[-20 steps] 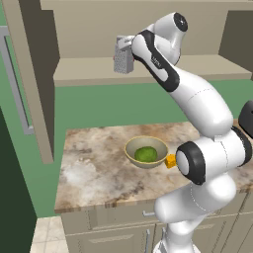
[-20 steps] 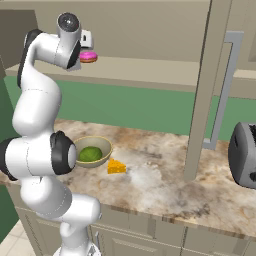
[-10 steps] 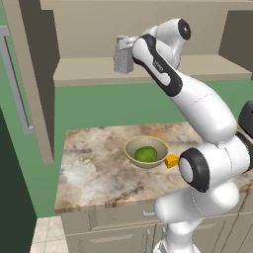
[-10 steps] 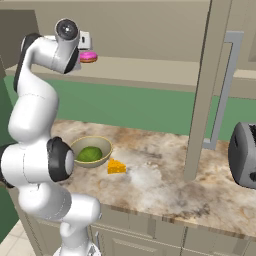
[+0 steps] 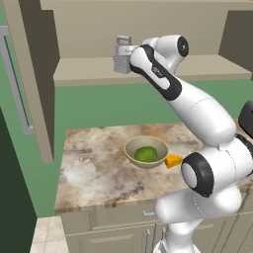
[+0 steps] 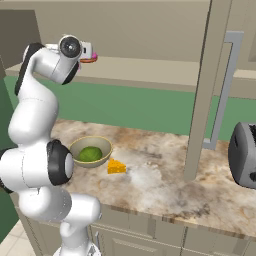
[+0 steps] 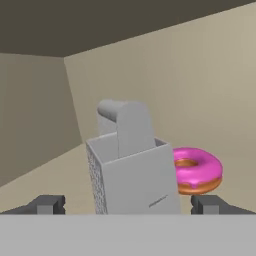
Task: Pick the cheese from the fridge and the cheese grater from the cabinet and place them next to the salad bowl.
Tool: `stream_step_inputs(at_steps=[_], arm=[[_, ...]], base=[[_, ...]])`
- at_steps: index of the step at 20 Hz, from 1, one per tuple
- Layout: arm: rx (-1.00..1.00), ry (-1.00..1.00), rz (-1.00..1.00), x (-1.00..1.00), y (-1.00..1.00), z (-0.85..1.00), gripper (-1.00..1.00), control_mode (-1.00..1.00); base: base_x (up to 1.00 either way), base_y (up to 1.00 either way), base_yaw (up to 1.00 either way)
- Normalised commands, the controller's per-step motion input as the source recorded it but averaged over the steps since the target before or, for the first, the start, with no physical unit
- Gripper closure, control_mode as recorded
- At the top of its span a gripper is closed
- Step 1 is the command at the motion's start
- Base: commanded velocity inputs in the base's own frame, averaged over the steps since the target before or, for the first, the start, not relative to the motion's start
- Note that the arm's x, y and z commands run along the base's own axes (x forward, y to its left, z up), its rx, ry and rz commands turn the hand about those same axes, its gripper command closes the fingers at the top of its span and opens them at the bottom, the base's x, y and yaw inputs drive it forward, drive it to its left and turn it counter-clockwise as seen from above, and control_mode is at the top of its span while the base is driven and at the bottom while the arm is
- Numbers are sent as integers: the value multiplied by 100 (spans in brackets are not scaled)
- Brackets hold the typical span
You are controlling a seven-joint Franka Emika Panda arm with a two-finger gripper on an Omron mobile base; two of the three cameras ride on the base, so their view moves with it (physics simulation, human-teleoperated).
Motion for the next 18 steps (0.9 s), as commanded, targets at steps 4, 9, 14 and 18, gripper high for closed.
stream_step_inputs(at_steps=[4, 9, 14, 18], arm=[[3, 0, 1, 8, 0, -2, -100, -100], [2, 0, 1, 10, 0, -9, -100, -100], [0, -1, 1, 0, 0, -14, -100, -100], [-1, -2, 1, 11, 3, -8, -100, -100]], base=[[0, 0, 0], [0, 0, 0], [0, 0, 0], [0, 0, 0]])
